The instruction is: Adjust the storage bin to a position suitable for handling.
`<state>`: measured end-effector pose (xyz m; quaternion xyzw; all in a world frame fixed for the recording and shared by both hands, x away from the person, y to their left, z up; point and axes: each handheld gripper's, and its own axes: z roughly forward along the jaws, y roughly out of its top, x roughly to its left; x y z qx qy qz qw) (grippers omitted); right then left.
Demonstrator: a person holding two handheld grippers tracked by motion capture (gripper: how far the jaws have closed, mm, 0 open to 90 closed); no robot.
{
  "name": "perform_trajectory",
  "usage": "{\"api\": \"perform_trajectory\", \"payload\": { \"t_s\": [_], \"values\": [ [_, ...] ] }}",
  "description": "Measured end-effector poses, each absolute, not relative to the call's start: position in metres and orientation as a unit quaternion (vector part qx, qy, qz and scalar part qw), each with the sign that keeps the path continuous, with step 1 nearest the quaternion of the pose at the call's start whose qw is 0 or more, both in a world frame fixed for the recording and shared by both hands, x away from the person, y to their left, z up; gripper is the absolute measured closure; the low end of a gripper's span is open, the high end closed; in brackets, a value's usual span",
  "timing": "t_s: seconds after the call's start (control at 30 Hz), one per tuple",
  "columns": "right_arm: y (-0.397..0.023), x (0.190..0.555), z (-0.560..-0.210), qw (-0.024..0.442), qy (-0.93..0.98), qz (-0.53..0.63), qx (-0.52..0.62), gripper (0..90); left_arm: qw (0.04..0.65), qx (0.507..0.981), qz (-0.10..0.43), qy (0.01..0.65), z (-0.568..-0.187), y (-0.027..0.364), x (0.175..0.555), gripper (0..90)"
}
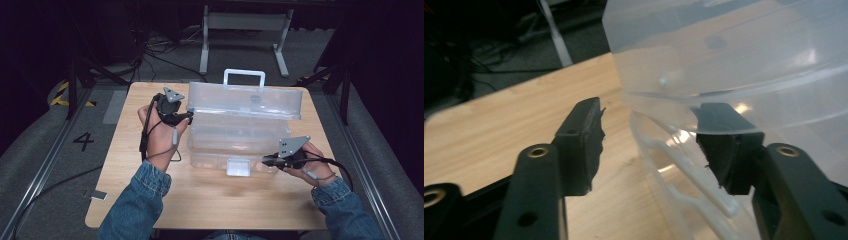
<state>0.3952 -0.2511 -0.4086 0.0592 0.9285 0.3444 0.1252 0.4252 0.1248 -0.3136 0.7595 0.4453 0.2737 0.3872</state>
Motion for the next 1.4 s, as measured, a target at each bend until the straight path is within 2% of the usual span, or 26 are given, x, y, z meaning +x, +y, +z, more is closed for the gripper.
{"api": "perform_trajectory", "payload": {
  "t_s": [0.13,0.33,0.53,0.73,0.87,0.9,1.03,1.4],
  "values": [
    [-0.252,0.395,-0.409,0.124,0.928,0.346,0.06,83.3,0.411,0.749,0.31,0.417,-0.315,0.119,0.431,42.7],
    [-0.253,0.395,-0.409,0.123,0.928,0.347,0.06,83.4,0.447,0.731,0.31,0.411,-0.319,0.118,0.442,42.6],
    [-0.255,0.394,-0.409,0.12,0.929,0.346,0.06,83.6,0.474,0.724,0.297,0.405,-0.324,0.116,0.453,57.2],
    [-0.257,0.393,-0.408,0.118,0.929,0.345,0.061,83.7,0.508,0.704,0.317,0.382,-0.308,0.115,0.451,58.1],
    [-0.257,0.392,-0.408,0.119,0.93,0.344,0.058,83.7,0.494,0.711,0.327,0.379,-0.304,0.112,0.452,60.6],
    [-0.257,0.392,-0.408,0.118,0.93,0.344,0.059,83.7,0.484,0.712,0.329,0.387,-0.304,0.112,0.455,67.3],
    [-0.258,0.391,-0.408,0.118,0.93,0.343,0.057,83.8,0.485,0.709,0.322,0.398,-0.307,0.114,0.461,74.5],
    [-0.26,0.387,-0.407,0.111,0.934,0.338,0.045,84.4,0.474,0.713,0.296,0.423,-0.296,0.112,0.471,76.4]
  ]
}}
